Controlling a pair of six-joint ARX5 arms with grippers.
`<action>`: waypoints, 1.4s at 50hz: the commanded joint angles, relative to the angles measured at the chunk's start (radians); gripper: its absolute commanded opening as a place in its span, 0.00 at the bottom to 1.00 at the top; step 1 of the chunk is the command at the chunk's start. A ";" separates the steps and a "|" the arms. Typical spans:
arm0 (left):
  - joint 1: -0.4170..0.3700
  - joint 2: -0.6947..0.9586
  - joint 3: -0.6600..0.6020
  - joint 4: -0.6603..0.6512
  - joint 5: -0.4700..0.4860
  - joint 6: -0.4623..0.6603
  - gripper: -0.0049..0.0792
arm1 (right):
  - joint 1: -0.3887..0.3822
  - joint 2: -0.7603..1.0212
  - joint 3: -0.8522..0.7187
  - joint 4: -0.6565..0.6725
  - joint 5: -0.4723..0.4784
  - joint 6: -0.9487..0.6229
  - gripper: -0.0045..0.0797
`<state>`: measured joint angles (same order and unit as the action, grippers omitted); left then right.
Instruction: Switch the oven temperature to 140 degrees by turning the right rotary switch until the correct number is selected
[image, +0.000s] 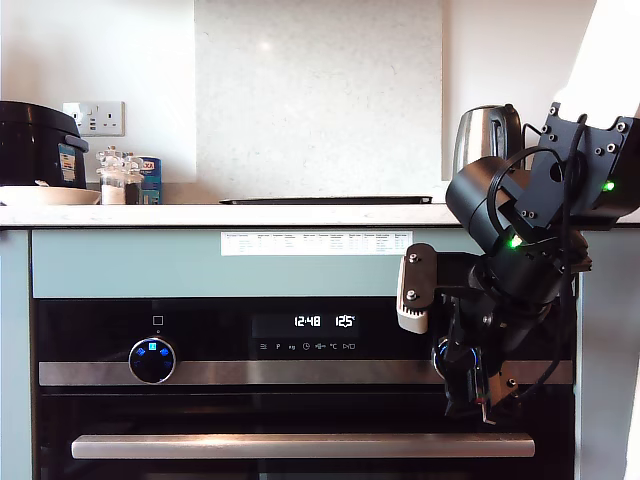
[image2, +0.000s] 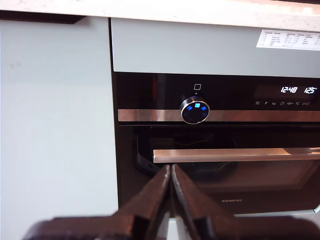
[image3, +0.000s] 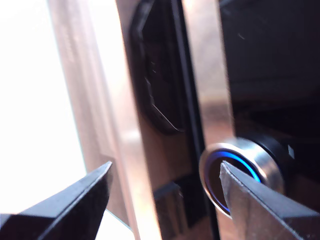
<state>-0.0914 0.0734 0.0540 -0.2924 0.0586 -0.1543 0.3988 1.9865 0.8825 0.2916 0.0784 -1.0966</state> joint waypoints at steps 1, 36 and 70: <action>-0.002 -0.003 0.010 0.006 0.001 -0.003 0.03 | 0.000 0.008 0.010 0.007 0.002 0.007 0.79; -0.002 -0.003 0.010 0.000 0.001 -0.003 0.03 | 0.035 0.008 0.062 0.002 -0.005 0.007 0.79; -0.002 -0.003 0.010 0.001 0.001 -0.003 0.03 | -0.027 0.008 0.062 -0.069 0.071 -0.004 0.79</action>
<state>-0.0914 0.0734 0.0540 -0.2958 0.0586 -0.1543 0.3988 1.9862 0.9524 0.2489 0.1287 -1.1019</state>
